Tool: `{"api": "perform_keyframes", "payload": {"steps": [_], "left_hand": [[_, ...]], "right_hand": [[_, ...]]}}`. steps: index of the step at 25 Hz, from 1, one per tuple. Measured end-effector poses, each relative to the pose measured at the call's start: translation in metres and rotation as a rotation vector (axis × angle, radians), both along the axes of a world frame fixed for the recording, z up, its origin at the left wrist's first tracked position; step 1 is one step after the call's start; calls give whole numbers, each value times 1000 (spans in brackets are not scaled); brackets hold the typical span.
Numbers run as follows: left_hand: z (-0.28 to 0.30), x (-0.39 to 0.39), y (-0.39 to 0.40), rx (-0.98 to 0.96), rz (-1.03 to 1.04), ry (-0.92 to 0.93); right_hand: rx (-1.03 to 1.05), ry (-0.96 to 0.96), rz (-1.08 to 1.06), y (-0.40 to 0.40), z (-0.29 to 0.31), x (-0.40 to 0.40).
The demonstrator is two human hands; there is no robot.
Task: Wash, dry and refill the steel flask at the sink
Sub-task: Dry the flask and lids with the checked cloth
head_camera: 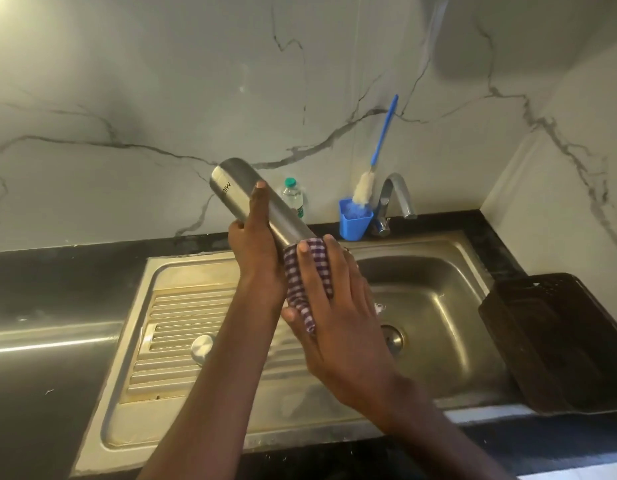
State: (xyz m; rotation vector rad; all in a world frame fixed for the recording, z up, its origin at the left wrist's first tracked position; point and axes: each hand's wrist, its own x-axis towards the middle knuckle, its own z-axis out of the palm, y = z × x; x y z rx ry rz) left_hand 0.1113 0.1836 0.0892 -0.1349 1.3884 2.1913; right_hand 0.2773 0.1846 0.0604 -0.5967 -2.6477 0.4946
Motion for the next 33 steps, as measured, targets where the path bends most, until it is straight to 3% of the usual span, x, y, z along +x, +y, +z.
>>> {"api": "perform_keyframes", "payload": {"steps": [2, 4, 5, 7, 8, 9, 10, 12, 13, 15, 17, 18, 19, 21, 22, 23, 24, 26, 28, 30, 31, 32, 33], "left_hand": [[2, 8, 6, 22, 82, -58], [5, 14, 9, 74, 152, -60], [7, 17, 9, 124, 172, -58], [8, 20, 9, 179, 186, 1], [9, 21, 8, 181, 189, 46], [10, 20, 8, 181, 194, 77], [12, 18, 9, 173, 208, 82], [12, 13, 12, 116, 257, 28], [10, 13, 13, 73, 276, -1], [7, 16, 14, -2, 283, -35], [8, 19, 15, 31, 253, -40], [10, 21, 13, 75, 238, -30], [12, 22, 12, 116, 228, 6], [14, 26, 12, 174, 188, 159], [13, 27, 13, 192, 158, 249], [11, 26, 13, 202, 133, 321], [10, 24, 12, 212, 89, 360], [8, 13, 8, 232, -71, 363], [3, 8, 0, 273, -179, 251], [16, 19, -4, 284, -149, 103], [23, 26, 0, 273, -98, 34], [28, 31, 5, 261, -35, 3], [33, 33, 9, 253, 24, 6]], "right_hand": [[7, 84, -29, 10, -3, -6], [-222, 227, -132, 22, 5, -20], [-459, 293, -213, 31, 17, -25], [-1243, 360, -339, 51, 34, -35], [-1459, 363, -371, 56, 37, -37], [-1451, 344, -356, 55, 38, -37], [-1185, 292, -313, 49, 35, -35], [-321, 267, -232, 36, 13, -32], [-46, 288, -148, 32, -2, -30], [145, 350, -67, 36, -19, -30], [65, 425, -94, 39, -19, -34], [-143, 454, -142, 38, -9, -34], [-523, 453, -211, 41, 7, -36], [-1469, 402, -313, 53, 31, -36], [-1777, 388, -328, 59, 39, -33], [-1900, 399, -336, 59, 45, -31], [-1889, 429, -340, 58, 45, -30], [-1580, 520, -385, 55, 35, -32], [-939, 582, -413, 59, 16, -32], [-237, 584, -318, 65, -2, -29], [16, 566, -267, 66, -8, -27], [143, 553, -228, 62, -12, -27], [135, 566, -201, 55, -14, -27]]}}
